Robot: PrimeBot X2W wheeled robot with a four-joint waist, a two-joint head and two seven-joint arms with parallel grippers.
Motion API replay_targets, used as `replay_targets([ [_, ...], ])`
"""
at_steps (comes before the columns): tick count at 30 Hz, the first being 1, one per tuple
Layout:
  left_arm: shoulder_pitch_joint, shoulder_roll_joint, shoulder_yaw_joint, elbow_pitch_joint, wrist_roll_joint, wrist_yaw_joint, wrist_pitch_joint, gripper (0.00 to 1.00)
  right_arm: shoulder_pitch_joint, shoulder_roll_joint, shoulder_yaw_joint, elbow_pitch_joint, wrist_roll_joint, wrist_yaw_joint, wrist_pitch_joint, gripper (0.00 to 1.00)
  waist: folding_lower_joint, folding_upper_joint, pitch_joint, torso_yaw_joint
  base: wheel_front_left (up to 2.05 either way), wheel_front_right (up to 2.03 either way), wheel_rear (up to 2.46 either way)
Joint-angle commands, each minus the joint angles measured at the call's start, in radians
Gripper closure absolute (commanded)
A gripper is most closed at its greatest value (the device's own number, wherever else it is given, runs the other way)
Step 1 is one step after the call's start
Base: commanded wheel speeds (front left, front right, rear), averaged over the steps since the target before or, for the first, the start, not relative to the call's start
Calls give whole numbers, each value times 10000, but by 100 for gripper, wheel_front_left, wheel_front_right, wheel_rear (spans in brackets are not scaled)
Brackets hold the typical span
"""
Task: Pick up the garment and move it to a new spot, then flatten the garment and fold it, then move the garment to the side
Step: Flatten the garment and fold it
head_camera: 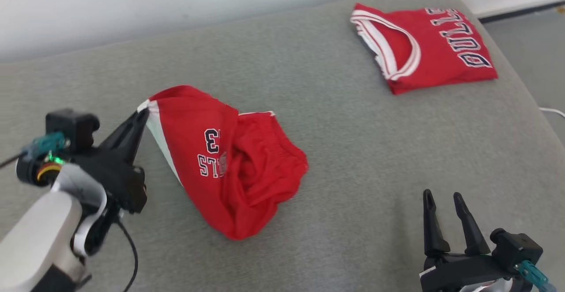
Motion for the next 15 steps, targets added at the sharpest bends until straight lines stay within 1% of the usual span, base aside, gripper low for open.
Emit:
replay_targets([
  [1, 330, 65, 51, -141, -54, 116, -160, 100, 97, -3, -86, -30, -97, -27, -23, 0, 1, -1, -537, 822, 0, 0, 0],
  [3, 913, 112, 187, -592, -150, 403, -465, 100, 184, -4, -245, -63, -228, -27, -21, 0, 1, -1, -659, 1177, 0, 0, 0],
  [8, 2659, 240, 572, -1690, -411, 1309, -1211, 100, 281, -4, -518, -109, -494, -27, -17, 0, 1, -1, -816, 1950, 0, 0, 0],
  [12, 4012, 123, 770, -2284, -764, 1846, -1729, 100, 453, -3, -733, -102, -674, -27, -17, 0, 1, -1, -912, 2516, 0, 0, 0],
  [15, 4840, 9, 950, -2547, -1028, 2148, -2030, 100, 464, -4, -795, -101, -810, -27, -17, 0, 1, -1, -951, 2812, 0, 0, 0],
])
